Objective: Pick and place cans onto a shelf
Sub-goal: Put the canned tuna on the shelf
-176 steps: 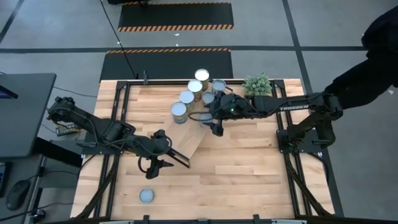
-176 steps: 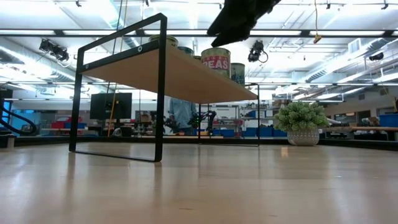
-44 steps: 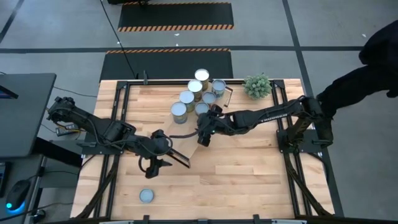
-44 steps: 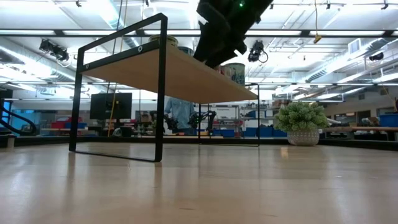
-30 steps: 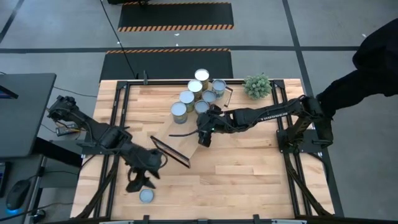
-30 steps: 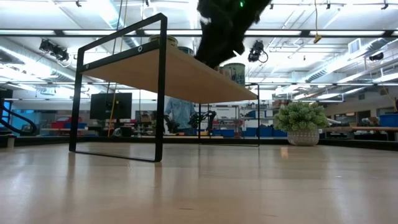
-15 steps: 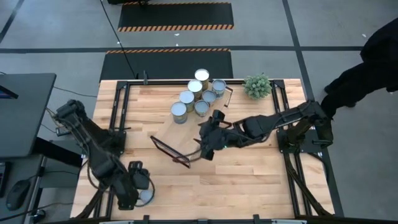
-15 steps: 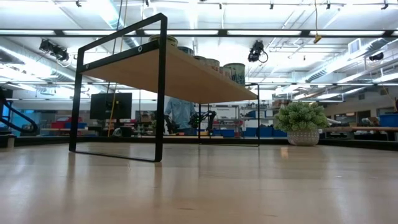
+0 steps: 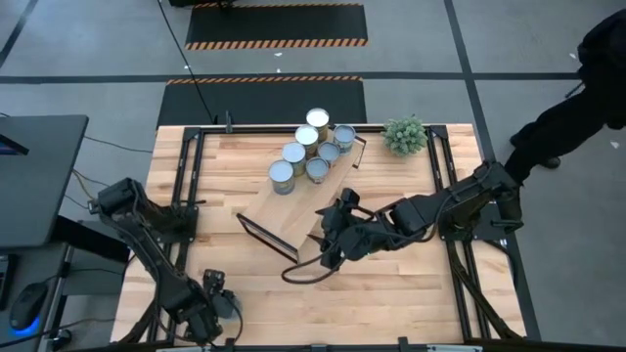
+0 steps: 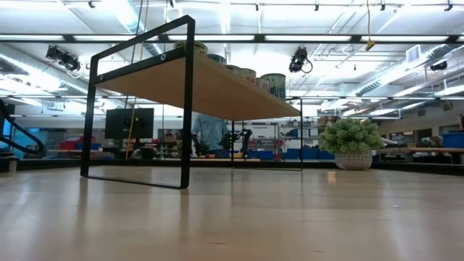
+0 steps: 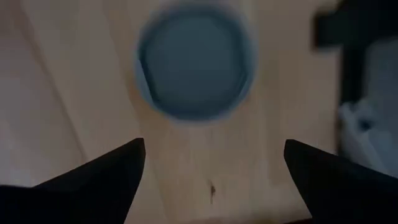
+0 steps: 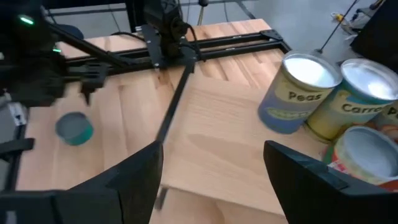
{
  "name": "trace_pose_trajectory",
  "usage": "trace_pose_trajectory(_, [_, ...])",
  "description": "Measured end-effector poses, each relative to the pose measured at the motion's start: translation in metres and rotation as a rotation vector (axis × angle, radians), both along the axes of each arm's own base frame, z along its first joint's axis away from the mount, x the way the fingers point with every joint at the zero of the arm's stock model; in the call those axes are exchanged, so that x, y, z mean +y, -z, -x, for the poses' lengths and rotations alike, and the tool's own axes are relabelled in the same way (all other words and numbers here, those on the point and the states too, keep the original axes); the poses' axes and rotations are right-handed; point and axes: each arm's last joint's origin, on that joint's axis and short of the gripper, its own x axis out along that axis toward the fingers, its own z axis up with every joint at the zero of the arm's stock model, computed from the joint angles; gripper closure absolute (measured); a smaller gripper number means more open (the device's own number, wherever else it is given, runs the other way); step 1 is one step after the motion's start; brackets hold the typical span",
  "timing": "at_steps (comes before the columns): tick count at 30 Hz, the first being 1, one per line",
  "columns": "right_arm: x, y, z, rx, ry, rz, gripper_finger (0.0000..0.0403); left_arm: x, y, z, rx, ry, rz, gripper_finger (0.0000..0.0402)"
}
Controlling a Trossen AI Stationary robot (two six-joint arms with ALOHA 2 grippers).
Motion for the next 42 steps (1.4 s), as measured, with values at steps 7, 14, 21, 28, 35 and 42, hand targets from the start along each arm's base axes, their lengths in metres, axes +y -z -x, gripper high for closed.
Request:
trace_pose_trajectory(7, [0.008, 0.0, 0.003, -0.015, 0.002, -0.037, 0.0119, 0.013, 0.034, 0.011, 0.022, -0.02, -0.017, 0.0012])
trace_pose_trajectory(14, [0.01, 0.0, 0.004, -0.02, 0.006, -0.057, 0.0119, 0.012, 0.034, 0.007, -0.099, 0.007, -0.045, 0.0012])
trace_pose_trajectory(21, [0.01, 0.0, 0.004, -0.02, 0.005, -0.057, 0.0119, 0.004, 0.037, -0.002, -0.177, 0.036, 0.007, 0.0012])
trace_pose_trajectory(28, [0.01, 0.0, 0.004, -0.018, 0.0, -0.06, 0.0119, 0.004, 0.046, -0.01, -0.187, 0.012, -0.003, 0.0012])
trace_pose_trajectory(35, [0.01, 0.0, 0.005, -0.003, -0.02, -0.055, 0.0119, 0.007, 0.043, -0.021, -0.204, -0.087, 0.021, 0.0022])
trace_pose_trajectory(42, [-0.001, -0.006, 0.029, 0.094, 0.037, -0.089, 0.0119, 0.011, 0.036, -0.036, -0.168, -0.211, 0.082, 0.0101])
